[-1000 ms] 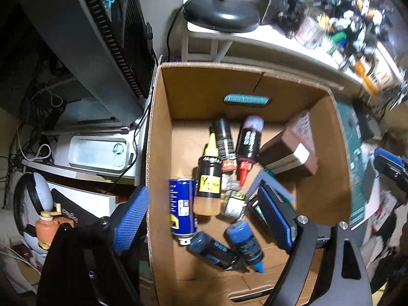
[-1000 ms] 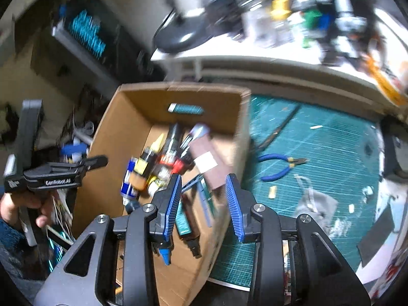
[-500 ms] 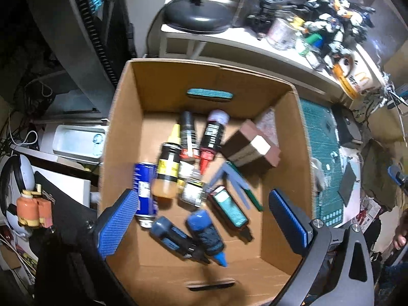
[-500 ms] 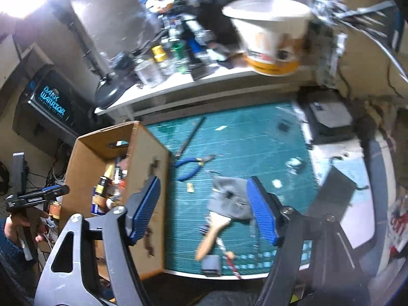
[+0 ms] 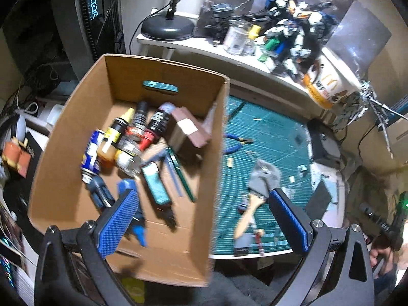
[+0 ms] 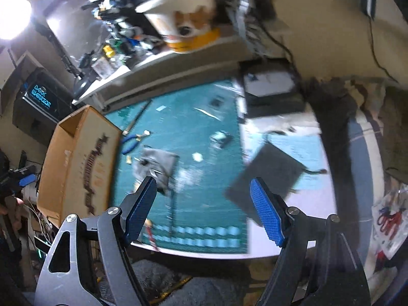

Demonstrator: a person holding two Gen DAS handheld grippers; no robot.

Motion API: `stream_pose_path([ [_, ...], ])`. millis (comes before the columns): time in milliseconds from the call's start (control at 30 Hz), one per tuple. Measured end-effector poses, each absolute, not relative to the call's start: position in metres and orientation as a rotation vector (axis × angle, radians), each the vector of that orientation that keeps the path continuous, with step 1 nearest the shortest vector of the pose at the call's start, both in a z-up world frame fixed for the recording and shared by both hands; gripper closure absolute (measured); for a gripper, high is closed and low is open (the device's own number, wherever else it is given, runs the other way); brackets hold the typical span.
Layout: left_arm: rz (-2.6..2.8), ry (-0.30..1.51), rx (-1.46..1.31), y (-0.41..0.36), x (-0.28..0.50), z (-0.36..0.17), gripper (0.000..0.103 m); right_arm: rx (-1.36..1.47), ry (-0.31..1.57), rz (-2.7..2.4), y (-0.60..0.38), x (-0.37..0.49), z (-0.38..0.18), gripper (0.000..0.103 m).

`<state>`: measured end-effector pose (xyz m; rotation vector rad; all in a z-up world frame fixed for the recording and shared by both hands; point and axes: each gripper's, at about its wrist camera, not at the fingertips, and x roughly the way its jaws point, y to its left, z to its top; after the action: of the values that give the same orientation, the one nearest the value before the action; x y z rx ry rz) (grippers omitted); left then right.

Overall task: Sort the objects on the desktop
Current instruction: 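Move both empty tools back over the cutting mat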

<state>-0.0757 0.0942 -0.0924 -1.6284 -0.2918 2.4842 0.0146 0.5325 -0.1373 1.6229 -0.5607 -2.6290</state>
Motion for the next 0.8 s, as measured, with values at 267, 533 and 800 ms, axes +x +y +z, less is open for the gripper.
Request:
stream_pose_path([
  [267, 2.474, -0.213, -1.575, 0.138, -0.047, -0.088, 0.000, 1.687, -0.615, -2.568, 0.578, 0.035, -0.155, 0.029],
  [533, 2.389, -0.195, -1.531, 0.157, -0.044, -0.106, 0.000, 1.704, -0.580, -2.533, 0.547, 0.031, -0.152, 0.029],
  [800, 2.280, -0.139, -1.427, 0.198, -0.037, -0.121, 0.000, 1.720, -0.509, -2.527, 0.504, 0.023, -0.141, 0.029],
])
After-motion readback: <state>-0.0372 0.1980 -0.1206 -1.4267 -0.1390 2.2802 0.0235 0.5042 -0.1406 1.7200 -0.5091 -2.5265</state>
